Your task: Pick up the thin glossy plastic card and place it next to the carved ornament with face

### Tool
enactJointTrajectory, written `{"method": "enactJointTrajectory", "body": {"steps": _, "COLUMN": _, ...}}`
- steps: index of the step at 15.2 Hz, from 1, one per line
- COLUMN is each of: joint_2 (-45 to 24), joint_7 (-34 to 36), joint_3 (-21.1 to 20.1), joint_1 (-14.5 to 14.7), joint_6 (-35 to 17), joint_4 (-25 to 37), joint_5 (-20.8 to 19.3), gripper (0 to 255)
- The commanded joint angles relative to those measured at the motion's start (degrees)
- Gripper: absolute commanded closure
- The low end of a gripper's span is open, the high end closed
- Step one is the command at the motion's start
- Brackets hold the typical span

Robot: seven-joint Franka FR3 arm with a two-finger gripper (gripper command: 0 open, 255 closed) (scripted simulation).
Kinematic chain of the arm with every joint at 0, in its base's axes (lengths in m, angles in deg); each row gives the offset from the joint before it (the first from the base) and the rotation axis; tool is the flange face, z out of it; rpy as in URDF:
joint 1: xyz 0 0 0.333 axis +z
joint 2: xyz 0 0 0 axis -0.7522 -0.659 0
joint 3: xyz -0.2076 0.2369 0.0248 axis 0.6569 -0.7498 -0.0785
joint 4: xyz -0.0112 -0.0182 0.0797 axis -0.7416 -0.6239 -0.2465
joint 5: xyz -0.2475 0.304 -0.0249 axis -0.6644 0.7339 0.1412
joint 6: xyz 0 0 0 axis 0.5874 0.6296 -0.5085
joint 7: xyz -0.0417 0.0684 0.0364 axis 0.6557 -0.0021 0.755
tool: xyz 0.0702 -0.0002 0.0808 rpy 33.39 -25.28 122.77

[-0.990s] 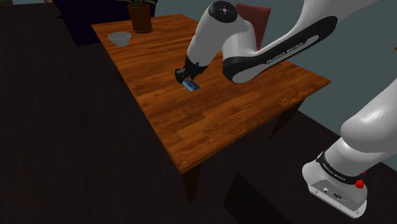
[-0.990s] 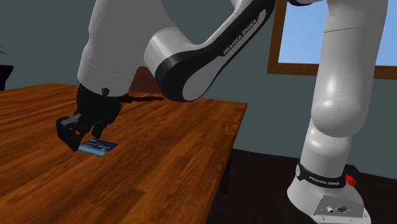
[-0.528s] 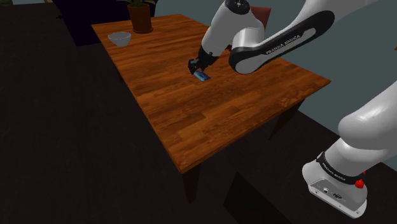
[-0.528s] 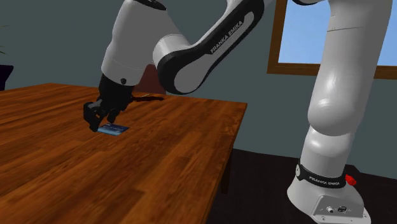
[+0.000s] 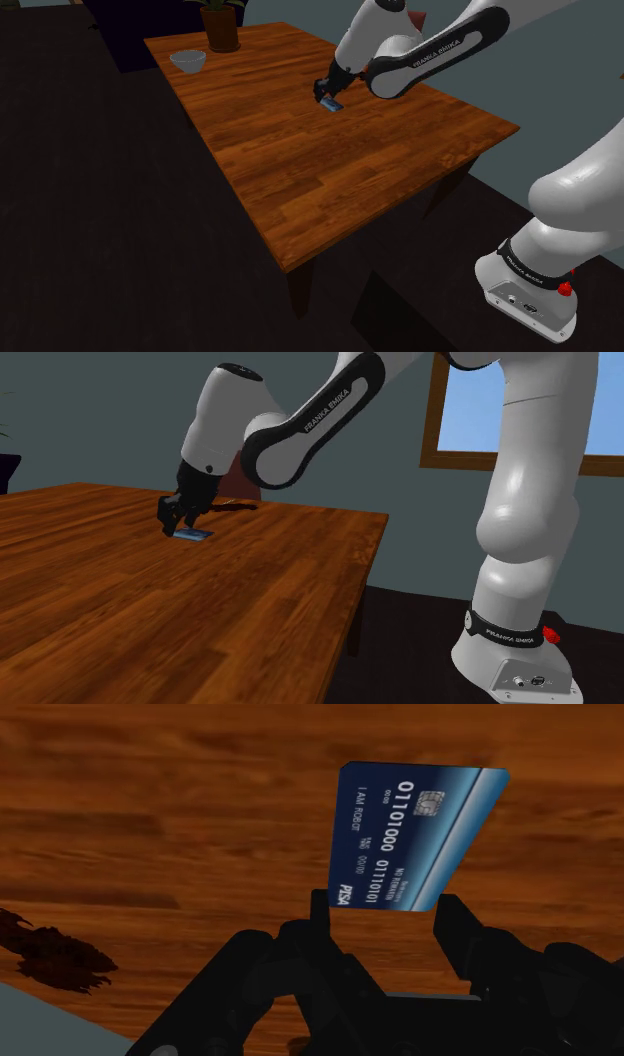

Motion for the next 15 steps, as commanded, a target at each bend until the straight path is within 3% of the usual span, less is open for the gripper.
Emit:
{"method": "enactJointTrajectory", "body": {"steps": 1, "joint_2": -1.35, "joint_7": -3.96, "joint_3": 0.5, "joint_1": -1.82, "joint_6": -0.35, "joint_4": 1.24, "joint_5": 1.48, "gripper": 255}}
{"method": "enactJointTrajectory", "body": {"steps": 11, "joint_2": -11.23, "joint_7": -19.4, "joint_3": 1.74, "joint_1": -9.41, "joint_6": 1.48, "joint_4": 11.78, "joint_5": 5.07, "gripper": 255}}
{"method": "enactJointTrajectory", "body": {"steps": 15, "joint_2": -14.66, "joint_7": -22.28, "joint_3": 2.41, "joint_1": -10.46, "joint_6": 2.14, "joint_4": 15.25, "joint_5": 4.86, "gripper": 255}}
